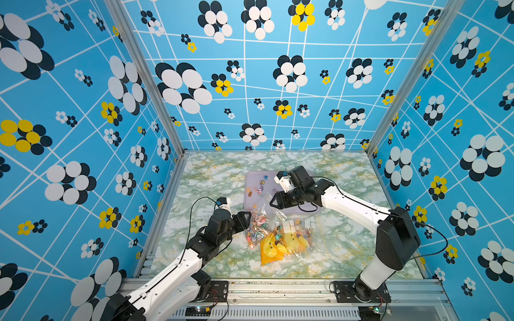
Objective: Pour candies out of the ziploc bag
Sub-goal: Pick up the ziploc bag from the center of the board.
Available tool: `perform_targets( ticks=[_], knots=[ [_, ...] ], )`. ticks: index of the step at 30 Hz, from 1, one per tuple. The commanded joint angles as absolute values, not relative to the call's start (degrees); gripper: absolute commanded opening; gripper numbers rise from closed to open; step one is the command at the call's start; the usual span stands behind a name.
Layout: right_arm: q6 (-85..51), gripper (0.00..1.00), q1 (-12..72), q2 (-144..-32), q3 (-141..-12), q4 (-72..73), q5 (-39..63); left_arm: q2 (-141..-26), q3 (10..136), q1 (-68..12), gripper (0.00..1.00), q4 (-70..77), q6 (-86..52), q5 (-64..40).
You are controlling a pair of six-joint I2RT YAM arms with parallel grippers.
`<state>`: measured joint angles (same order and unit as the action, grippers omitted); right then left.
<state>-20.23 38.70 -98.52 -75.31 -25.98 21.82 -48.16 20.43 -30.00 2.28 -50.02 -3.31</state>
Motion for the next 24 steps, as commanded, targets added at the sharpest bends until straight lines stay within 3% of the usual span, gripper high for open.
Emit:
perform_targets(
  ticks=[1, 9, 10, 12, 24],
  knots=[
    [-21.2, 0.55, 38.6, -100.8, -76.6, -24.1, 26.3, -48.4, 17.0, -29.5, 0.66, 6.3, -53.7, -4.7],
    [-22.7, 0.51, 39.6, -105.0, -78.5, -22.6, 31.4, -54.8, 14.4, -29.7, 0.78, 11.6, -56.1, -7.6],
    [-23.0, 0.41, 40.0, -105.4, -78.7, -22.2, 32.0, -56.2, 14.0, -29.7, 0.78, 12.8, -56.6, -8.1],
    [-23.6, 0.02, 40.3, -105.8, -79.0, -22.0, 32.3, -58.7, 13.1, -29.7, 0.79, 15.3, -57.6, -8.9],
    [-24.4, 0.0, 39.4, -103.7, -76.5, -21.5, 27.4, -66.4, 12.1, -30.9, 0.79, 21.5, -59.1, -10.3]
  ],
)
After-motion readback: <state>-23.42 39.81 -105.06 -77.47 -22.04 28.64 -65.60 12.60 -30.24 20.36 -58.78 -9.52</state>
